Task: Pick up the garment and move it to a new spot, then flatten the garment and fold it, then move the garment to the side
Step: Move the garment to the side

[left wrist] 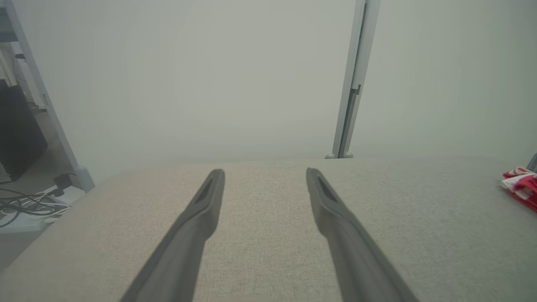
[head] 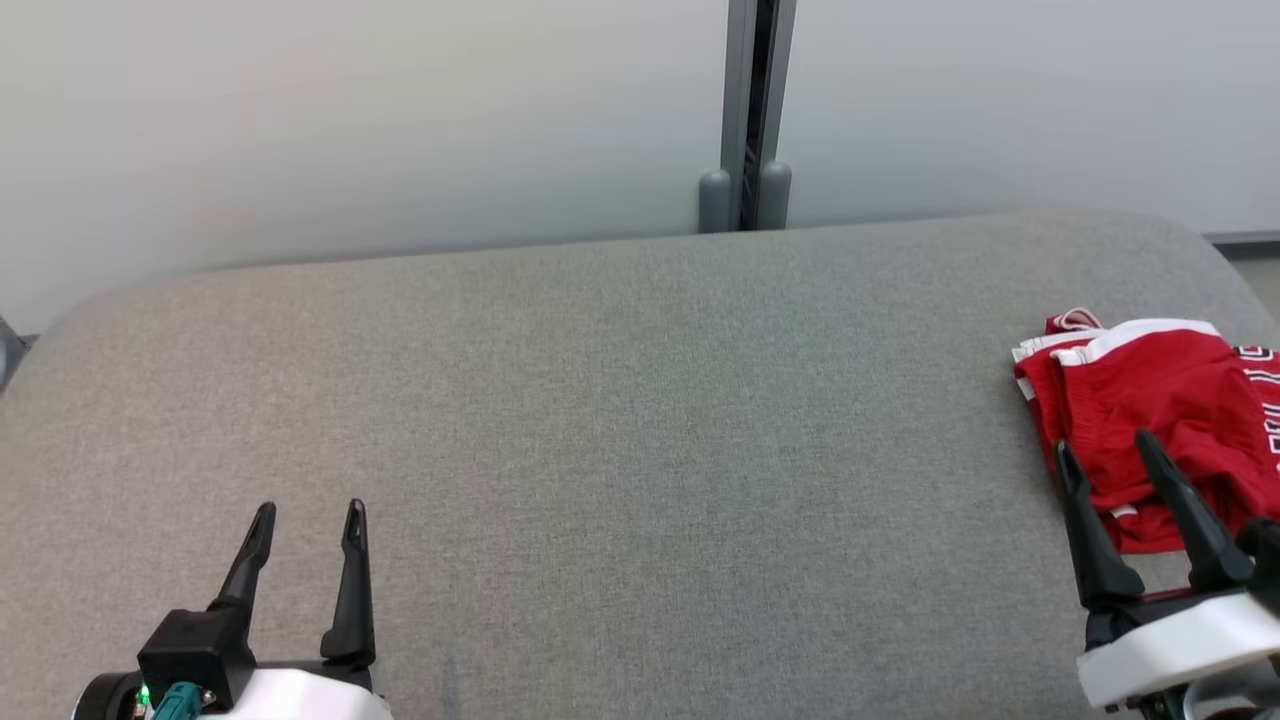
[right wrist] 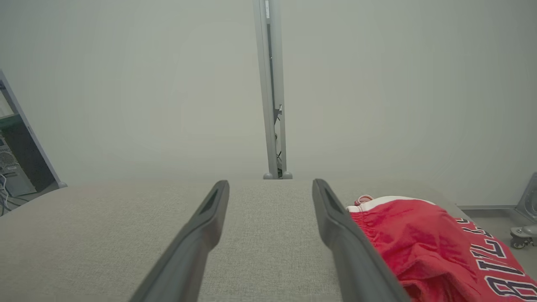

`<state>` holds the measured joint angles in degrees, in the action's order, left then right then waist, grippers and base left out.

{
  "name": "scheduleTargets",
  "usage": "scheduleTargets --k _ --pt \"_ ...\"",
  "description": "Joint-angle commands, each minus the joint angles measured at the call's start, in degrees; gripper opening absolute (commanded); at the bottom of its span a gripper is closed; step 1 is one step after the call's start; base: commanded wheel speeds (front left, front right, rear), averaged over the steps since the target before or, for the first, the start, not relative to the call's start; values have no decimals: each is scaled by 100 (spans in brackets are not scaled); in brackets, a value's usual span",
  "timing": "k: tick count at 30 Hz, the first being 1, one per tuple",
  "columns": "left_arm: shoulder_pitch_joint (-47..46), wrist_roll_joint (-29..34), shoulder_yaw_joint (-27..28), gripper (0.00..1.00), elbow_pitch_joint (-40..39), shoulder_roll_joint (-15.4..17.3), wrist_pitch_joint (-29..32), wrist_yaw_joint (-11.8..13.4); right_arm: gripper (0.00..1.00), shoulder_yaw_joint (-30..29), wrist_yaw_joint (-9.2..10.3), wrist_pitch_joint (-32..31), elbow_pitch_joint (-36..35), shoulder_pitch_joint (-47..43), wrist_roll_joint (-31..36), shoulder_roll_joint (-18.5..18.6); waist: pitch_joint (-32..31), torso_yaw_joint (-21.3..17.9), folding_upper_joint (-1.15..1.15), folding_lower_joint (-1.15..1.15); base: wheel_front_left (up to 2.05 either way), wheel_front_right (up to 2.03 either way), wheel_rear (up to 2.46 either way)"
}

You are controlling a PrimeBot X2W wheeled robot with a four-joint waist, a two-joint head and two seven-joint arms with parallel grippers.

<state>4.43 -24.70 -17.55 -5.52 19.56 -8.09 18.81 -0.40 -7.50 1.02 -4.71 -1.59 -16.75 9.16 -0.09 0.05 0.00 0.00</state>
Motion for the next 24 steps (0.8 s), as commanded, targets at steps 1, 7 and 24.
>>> scheduleTargets --k 1,7,24 --pt "37 32 6 100 -52 34 20 40 100 -11 3 -33 -45 -82 25 7 -71 13 0 0 0 0 0" --pt "216 17 -39 100 -118 75 96 84 100 -65 3 -83 -72 -292 81 -48 -195 15 0 0 0 0 0" --pt "173 -33 -104 100 -92 170 211 42 100 -103 3 -185 -87 -367 137 -96 -228 39 0 0 0 0 0"
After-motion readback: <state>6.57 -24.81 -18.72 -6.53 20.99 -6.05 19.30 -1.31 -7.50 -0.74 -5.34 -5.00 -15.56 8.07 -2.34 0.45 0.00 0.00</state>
